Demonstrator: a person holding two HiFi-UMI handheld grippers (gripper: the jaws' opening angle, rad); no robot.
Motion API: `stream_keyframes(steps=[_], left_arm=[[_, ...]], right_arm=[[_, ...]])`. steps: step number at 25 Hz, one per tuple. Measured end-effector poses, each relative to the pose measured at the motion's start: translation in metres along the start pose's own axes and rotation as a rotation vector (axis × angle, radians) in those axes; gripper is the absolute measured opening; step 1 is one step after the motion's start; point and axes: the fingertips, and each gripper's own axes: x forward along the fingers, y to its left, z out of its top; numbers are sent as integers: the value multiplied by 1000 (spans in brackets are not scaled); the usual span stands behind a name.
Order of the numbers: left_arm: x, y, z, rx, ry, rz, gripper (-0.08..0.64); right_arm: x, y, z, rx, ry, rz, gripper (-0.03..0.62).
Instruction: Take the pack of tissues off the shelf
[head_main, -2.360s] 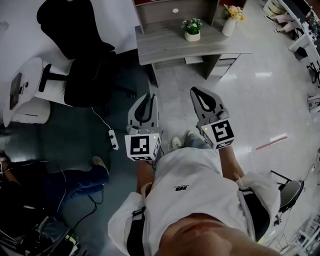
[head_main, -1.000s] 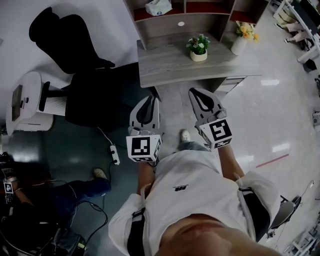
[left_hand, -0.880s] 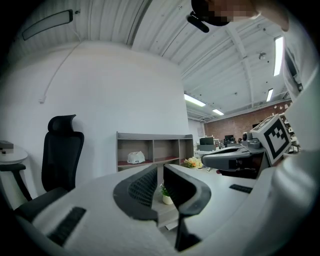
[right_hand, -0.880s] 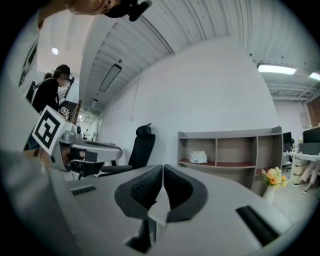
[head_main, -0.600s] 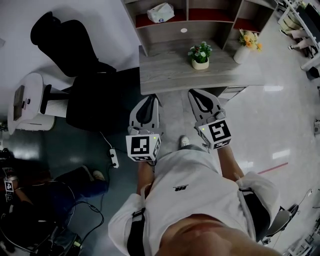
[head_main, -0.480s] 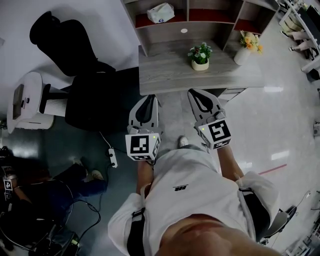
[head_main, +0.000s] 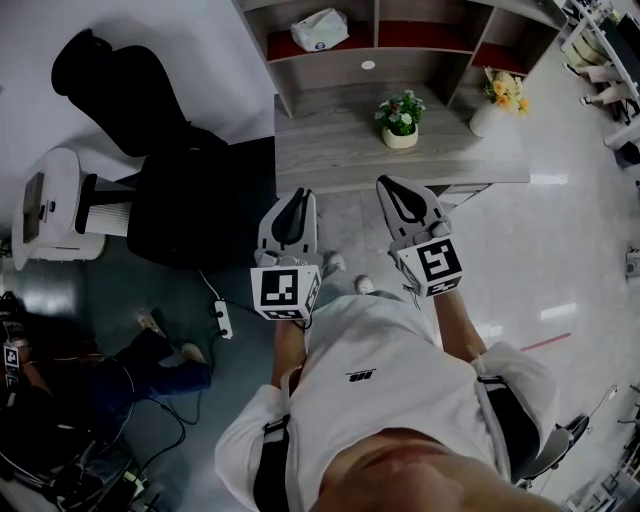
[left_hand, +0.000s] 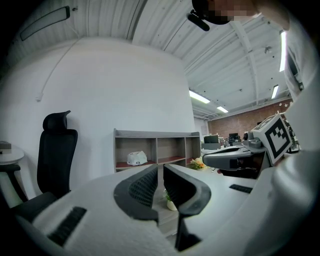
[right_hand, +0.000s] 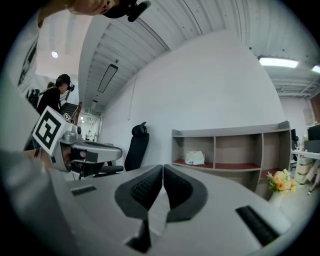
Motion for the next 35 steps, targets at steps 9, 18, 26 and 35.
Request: stream_keyframes(steps=[9, 18, 26, 35], left_arm=[[35, 23, -5, -3, 10, -13, 34], [78, 50, -12, -10, 22, -47, 34], [110, 70, -14, -15, 32, -68, 34], [142, 98, -14, -19, 36, -93, 34]], right_arm=[[37, -15, -4, -8, 4, -3, 26], [83, -38, -11, 9, 18, -37, 26], [116, -52, -7, 8, 17, -50, 26], [155, -64, -2, 5, 25, -71, 26]])
